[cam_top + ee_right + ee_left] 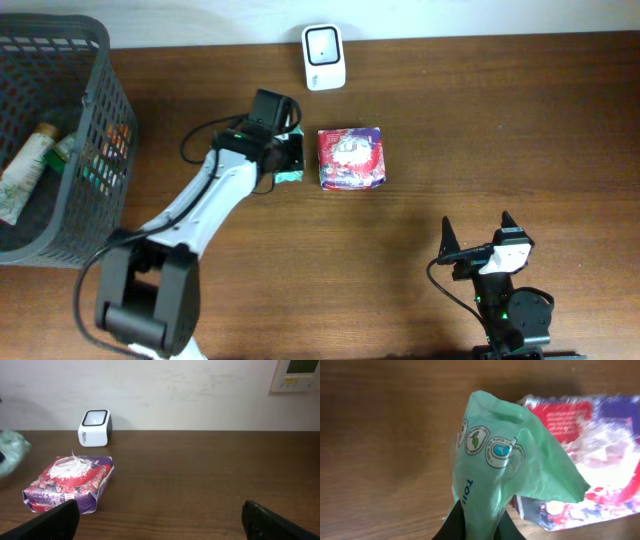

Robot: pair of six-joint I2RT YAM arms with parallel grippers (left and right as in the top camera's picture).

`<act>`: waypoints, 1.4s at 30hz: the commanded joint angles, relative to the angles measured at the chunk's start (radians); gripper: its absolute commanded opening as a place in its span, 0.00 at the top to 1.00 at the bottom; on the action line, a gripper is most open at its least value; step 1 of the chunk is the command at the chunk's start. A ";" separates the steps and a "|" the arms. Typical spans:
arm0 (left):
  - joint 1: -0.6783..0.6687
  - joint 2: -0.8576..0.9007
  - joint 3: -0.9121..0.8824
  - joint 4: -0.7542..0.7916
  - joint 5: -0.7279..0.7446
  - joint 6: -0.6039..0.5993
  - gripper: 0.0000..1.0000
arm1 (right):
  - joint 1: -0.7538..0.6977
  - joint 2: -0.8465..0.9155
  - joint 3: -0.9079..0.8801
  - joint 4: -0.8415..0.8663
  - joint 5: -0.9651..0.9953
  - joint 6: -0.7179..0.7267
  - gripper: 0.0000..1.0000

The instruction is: Scan the item barcode

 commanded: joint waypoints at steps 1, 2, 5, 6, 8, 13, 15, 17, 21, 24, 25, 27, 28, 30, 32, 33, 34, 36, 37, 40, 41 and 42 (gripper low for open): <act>-0.027 0.063 0.014 0.037 -0.014 0.011 0.88 | 0.003 -0.006 -0.007 -0.004 0.009 0.011 0.01; -0.033 0.076 0.014 0.052 -0.014 0.011 0.79 | 0.003 -0.006 -0.007 -0.004 0.009 0.011 0.02; -0.037 0.088 0.014 0.084 -0.014 0.011 0.61 | 0.003 -0.006 -0.007 -0.004 0.009 0.011 0.01; -0.037 0.088 0.014 0.090 -0.014 0.012 0.58 | 0.003 -0.006 -0.007 -0.004 0.009 0.011 0.02; -0.037 0.086 0.020 0.097 -0.014 0.012 0.60 | 0.003 -0.006 -0.007 -0.004 0.009 0.011 0.02; -0.022 -0.018 0.134 0.065 0.049 0.013 0.60 | 0.003 -0.006 -0.007 -0.004 0.009 0.011 0.01; -0.009 -0.101 0.166 0.036 0.047 0.018 0.58 | 0.004 -0.006 -0.007 -0.004 0.009 0.011 0.01; 0.019 -0.231 0.179 -0.006 0.046 0.085 0.50 | 0.003 -0.006 -0.007 -0.004 0.009 0.011 0.01; 0.130 -0.494 0.179 -0.131 0.030 0.194 0.07 | 0.003 -0.006 -0.007 -0.004 0.009 0.011 0.02; 0.239 -0.637 0.179 -0.214 -0.100 0.212 0.01 | 0.003 -0.006 -0.007 -0.004 0.009 0.011 0.02; 0.270 -0.663 0.179 -0.234 -0.136 0.212 0.01 | 0.004 -0.006 -0.007 -0.004 0.009 0.011 0.02; 0.355 -0.709 0.179 -0.253 -0.172 0.212 0.01 | 0.003 -0.006 -0.007 -0.004 0.009 0.011 0.01; 0.404 -0.723 0.179 -0.252 -0.172 0.211 0.01 | 0.003 -0.006 -0.007 -0.004 0.009 0.011 0.01; 0.474 -0.725 0.179 -0.257 -0.159 0.184 0.01 | 0.003 -0.006 -0.007 -0.004 0.009 0.011 0.01; 0.530 -0.710 0.179 -0.267 -0.153 0.135 0.01 | 0.003 -0.006 -0.007 -0.004 0.009 0.011 0.01; 0.557 -0.702 0.179 -0.267 -0.157 0.134 0.01 | 0.003 -0.006 -0.007 -0.004 0.009 0.011 0.01; 0.591 -0.693 0.179 -0.265 -0.156 0.124 0.01 | 0.003 -0.006 -0.007 -0.004 0.009 0.011 0.01; 0.687 -0.663 0.179 -0.273 -0.152 0.056 0.01 | 0.003 -0.006 -0.007 -0.004 0.009 0.011 0.02; 0.723 -0.649 0.179 -0.276 -0.142 0.025 0.01 | 0.003 -0.006 -0.007 -0.004 0.009 0.011 0.02; 0.799 -0.586 0.179 -0.280 -0.127 0.019 0.01 | 0.003 -0.006 -0.007 -0.004 0.009 0.011 0.01; 0.812 -0.559 0.179 -0.287 -0.127 0.019 0.01 | 0.003 -0.006 -0.007 -0.004 0.009 0.011 0.02; 0.824 -0.528 0.179 -0.295 -0.127 0.019 0.01 | 0.003 -0.006 -0.007 -0.004 0.009 0.011 0.02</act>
